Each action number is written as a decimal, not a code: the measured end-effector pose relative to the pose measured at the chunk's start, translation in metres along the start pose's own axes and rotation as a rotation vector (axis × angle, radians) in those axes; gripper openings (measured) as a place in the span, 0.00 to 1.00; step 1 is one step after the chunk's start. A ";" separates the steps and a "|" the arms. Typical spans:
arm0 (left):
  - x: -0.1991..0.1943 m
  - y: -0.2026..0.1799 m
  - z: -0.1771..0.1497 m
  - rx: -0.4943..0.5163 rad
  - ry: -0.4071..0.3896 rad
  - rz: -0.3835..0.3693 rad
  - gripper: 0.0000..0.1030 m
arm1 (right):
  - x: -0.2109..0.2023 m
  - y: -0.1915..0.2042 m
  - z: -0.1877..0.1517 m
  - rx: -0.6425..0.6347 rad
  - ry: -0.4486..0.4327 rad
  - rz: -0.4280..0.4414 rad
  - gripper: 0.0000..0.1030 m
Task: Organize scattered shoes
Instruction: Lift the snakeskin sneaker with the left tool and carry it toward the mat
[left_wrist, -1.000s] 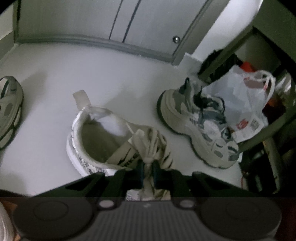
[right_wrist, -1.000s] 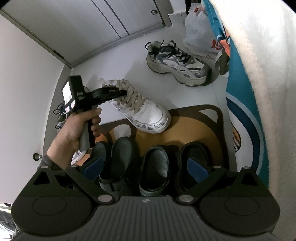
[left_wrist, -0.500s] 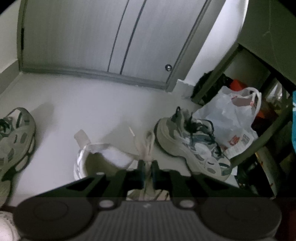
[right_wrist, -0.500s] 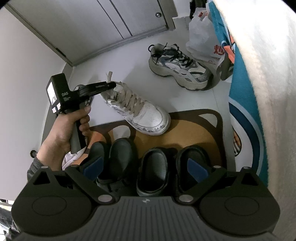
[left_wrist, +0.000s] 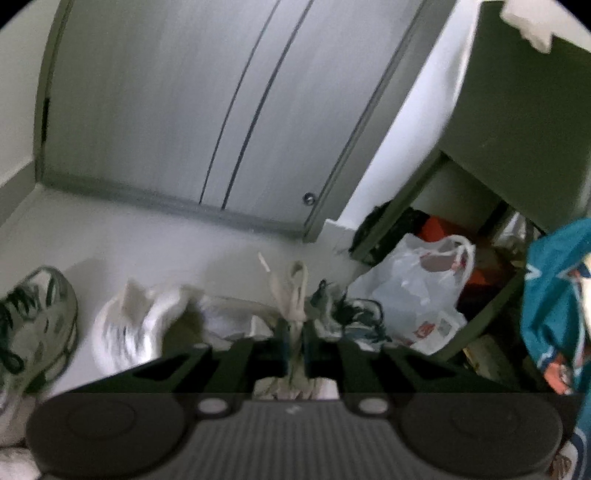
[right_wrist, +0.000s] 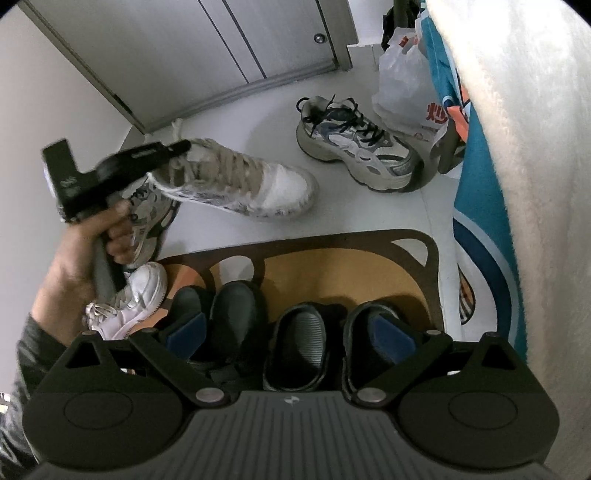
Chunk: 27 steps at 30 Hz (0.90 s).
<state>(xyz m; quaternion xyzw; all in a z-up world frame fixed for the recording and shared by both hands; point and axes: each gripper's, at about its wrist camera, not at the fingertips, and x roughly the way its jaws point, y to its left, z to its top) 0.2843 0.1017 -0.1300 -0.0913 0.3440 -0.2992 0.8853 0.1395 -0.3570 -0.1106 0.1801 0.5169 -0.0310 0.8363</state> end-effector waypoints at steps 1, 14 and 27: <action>-0.013 0.005 -0.001 0.013 0.001 -0.002 0.07 | 0.001 0.001 0.000 -0.015 -0.004 -0.006 0.97; -0.158 0.076 -0.023 0.078 0.064 -0.058 0.06 | 0.027 0.045 -0.028 -0.391 -0.086 0.108 0.97; -0.270 0.147 -0.044 0.082 0.082 -0.039 0.06 | 0.061 0.102 -0.022 -0.574 -0.181 0.132 0.97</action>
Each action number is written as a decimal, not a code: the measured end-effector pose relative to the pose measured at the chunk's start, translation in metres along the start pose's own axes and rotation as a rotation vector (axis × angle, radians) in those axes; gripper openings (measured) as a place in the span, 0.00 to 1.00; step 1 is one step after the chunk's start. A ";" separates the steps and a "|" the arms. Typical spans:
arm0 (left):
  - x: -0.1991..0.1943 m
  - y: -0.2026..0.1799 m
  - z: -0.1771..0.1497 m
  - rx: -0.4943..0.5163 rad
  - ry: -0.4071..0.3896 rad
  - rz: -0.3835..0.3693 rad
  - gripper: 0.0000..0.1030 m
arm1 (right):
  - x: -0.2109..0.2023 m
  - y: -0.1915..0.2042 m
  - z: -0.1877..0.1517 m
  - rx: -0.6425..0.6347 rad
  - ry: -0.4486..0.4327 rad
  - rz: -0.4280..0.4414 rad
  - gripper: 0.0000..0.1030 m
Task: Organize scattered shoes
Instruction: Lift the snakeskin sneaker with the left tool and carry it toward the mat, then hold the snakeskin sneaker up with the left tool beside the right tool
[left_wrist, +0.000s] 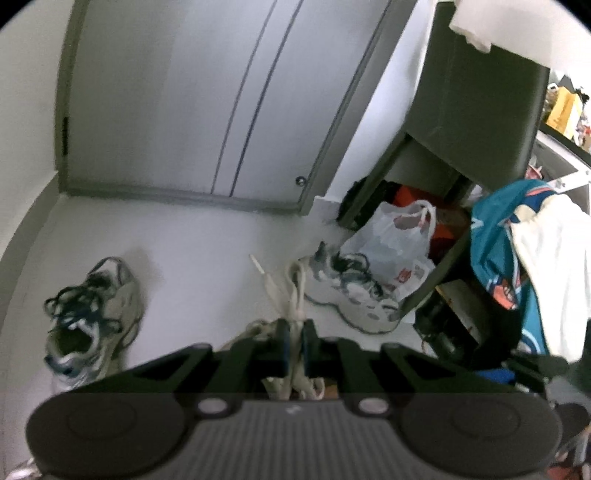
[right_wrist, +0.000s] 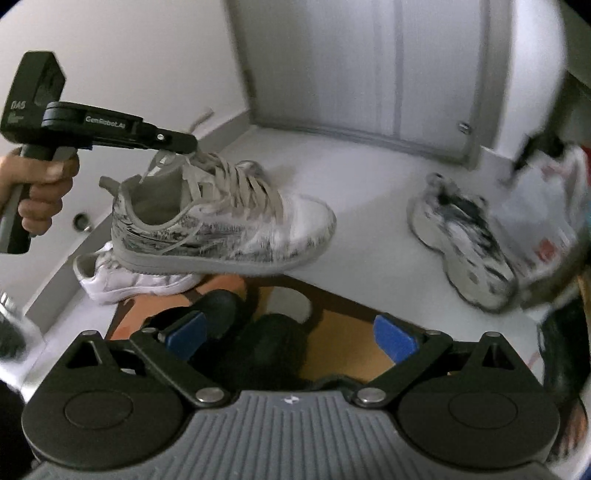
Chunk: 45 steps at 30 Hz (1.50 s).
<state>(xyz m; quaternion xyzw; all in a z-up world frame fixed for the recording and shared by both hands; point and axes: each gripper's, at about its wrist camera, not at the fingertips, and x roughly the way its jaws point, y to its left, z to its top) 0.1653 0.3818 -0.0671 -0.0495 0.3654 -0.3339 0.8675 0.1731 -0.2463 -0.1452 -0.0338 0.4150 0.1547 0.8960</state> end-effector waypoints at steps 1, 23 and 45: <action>-0.009 0.008 -0.006 -0.005 -0.001 0.002 0.06 | 0.003 0.006 0.004 -0.026 0.007 0.018 0.97; -0.158 0.062 -0.046 -0.060 -0.056 -0.016 0.06 | 0.046 0.112 0.051 -0.453 0.038 0.208 0.98; 0.144 -0.101 0.030 -0.194 -0.084 -0.092 0.06 | 0.090 0.168 0.034 -0.438 0.126 0.427 1.00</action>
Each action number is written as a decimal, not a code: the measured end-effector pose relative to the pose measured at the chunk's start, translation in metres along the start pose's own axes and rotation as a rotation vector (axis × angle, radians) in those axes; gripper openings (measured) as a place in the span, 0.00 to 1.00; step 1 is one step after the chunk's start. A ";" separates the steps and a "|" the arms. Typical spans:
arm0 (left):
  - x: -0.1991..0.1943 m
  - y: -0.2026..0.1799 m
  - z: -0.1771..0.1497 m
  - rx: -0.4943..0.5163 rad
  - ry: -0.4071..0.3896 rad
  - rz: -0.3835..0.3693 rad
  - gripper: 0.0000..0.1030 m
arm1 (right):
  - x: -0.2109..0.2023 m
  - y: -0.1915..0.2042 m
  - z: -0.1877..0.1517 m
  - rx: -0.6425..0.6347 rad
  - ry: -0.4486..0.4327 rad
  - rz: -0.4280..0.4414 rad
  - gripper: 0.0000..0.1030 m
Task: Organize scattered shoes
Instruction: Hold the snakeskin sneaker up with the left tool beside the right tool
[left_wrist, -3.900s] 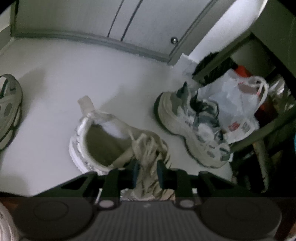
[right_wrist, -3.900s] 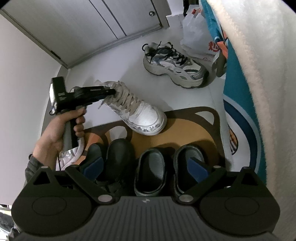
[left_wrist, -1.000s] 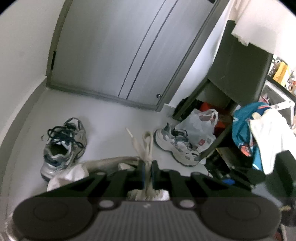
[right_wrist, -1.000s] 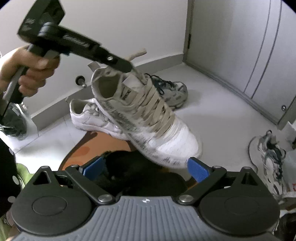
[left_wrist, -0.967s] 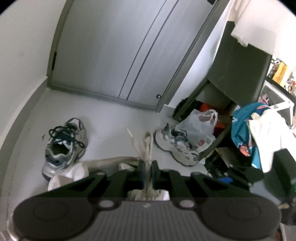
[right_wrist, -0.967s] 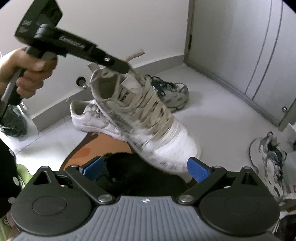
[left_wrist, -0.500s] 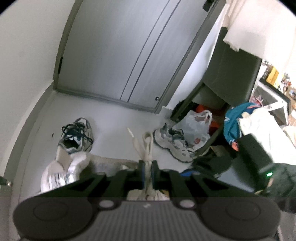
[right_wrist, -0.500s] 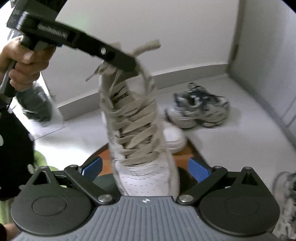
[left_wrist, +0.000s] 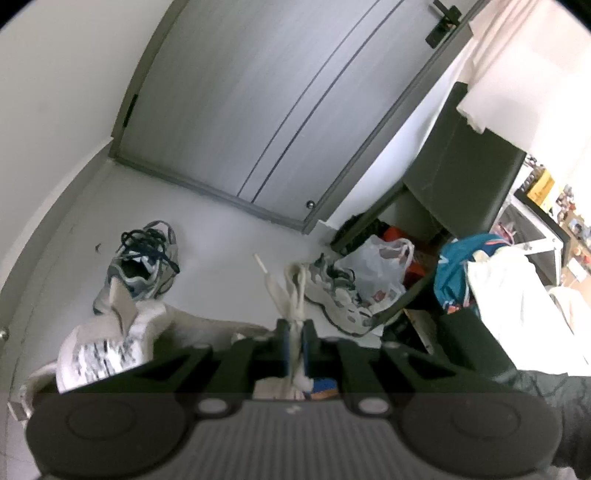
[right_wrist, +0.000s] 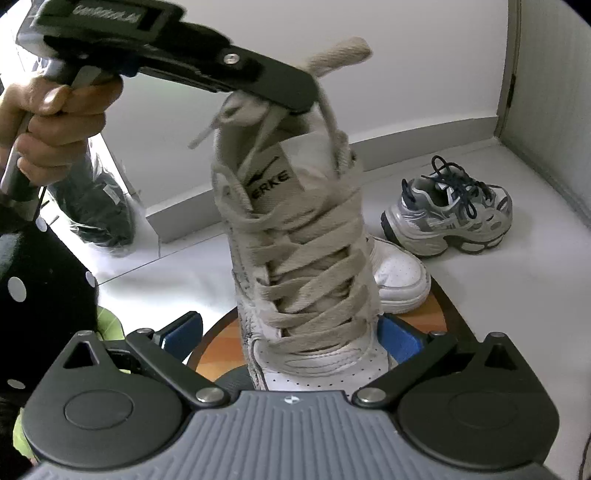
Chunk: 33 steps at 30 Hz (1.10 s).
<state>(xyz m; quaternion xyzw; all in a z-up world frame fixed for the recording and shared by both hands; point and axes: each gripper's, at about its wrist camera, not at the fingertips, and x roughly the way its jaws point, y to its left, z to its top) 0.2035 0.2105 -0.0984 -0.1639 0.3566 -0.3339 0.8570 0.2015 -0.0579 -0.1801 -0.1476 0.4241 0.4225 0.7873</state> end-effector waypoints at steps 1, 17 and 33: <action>0.006 -0.002 0.001 -0.001 -0.002 0.001 0.06 | -0.002 0.000 -0.002 0.013 -0.009 0.008 1.00; 0.100 -0.023 0.018 -0.009 0.034 -0.055 0.06 | -0.002 -0.048 -0.026 0.156 -0.103 0.001 1.00; 0.204 -0.050 0.066 0.067 0.076 -0.073 0.06 | -0.010 -0.137 -0.029 0.329 -0.242 -0.064 1.00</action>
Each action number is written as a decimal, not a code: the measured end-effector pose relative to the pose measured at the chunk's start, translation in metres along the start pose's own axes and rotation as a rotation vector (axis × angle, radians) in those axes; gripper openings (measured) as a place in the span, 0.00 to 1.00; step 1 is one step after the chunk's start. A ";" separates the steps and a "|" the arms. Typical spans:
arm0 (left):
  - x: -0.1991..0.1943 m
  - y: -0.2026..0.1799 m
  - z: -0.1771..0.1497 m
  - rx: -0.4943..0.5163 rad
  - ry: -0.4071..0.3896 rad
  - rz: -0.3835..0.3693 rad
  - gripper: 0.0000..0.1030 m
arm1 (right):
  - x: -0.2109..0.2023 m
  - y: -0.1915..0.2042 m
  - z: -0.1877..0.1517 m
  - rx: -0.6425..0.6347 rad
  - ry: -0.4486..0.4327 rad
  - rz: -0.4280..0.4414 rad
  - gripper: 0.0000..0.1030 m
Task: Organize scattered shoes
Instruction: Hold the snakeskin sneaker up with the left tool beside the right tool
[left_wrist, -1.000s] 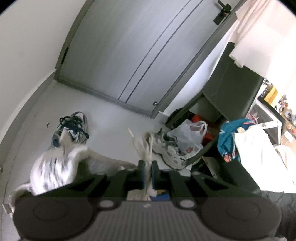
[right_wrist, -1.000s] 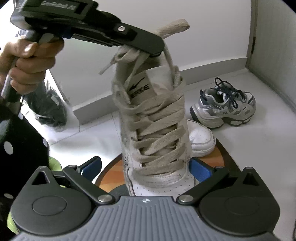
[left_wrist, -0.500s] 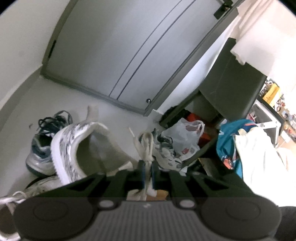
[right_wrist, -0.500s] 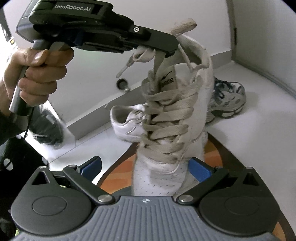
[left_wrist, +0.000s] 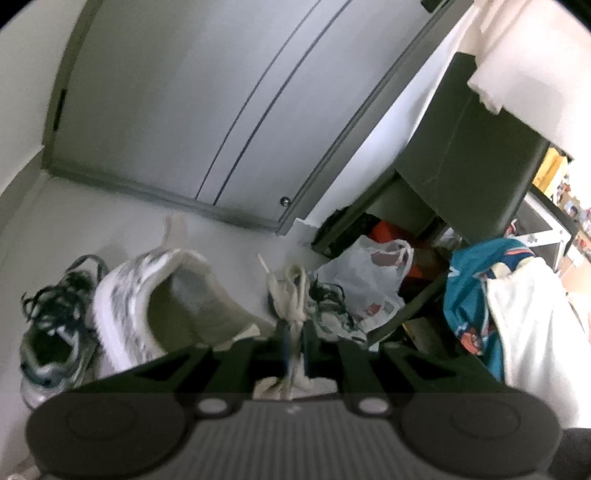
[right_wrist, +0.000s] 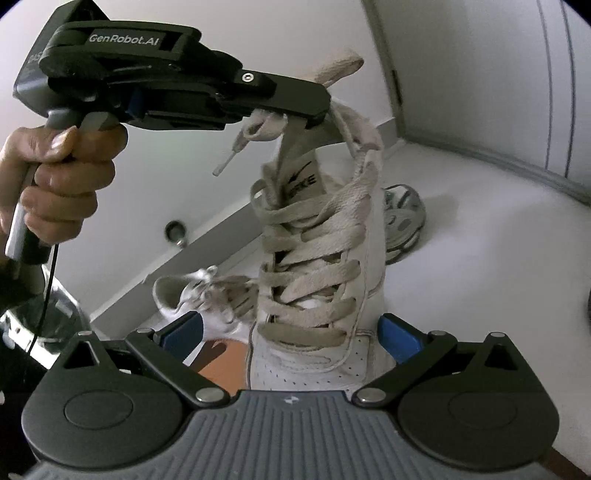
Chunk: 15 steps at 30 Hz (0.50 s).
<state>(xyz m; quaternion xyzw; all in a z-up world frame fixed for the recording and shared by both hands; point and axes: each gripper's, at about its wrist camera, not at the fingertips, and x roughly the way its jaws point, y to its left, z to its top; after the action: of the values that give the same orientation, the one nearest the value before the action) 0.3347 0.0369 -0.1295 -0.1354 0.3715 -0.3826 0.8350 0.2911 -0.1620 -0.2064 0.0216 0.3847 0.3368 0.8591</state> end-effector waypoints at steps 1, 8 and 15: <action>0.009 0.001 0.002 0.002 0.003 -0.003 0.06 | 0.003 -0.005 0.000 0.018 -0.003 -0.008 1.00; 0.057 0.013 0.006 -0.032 0.001 0.006 0.06 | 0.032 -0.037 0.010 0.064 -0.020 -0.104 1.00; 0.099 0.027 0.002 -0.049 0.024 0.011 0.06 | 0.065 -0.069 0.013 0.088 0.004 -0.129 0.99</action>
<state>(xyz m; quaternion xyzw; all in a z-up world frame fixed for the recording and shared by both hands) 0.3936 -0.0184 -0.1932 -0.1490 0.3915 -0.3705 0.8290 0.3694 -0.1742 -0.2597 0.0339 0.4015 0.2637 0.8764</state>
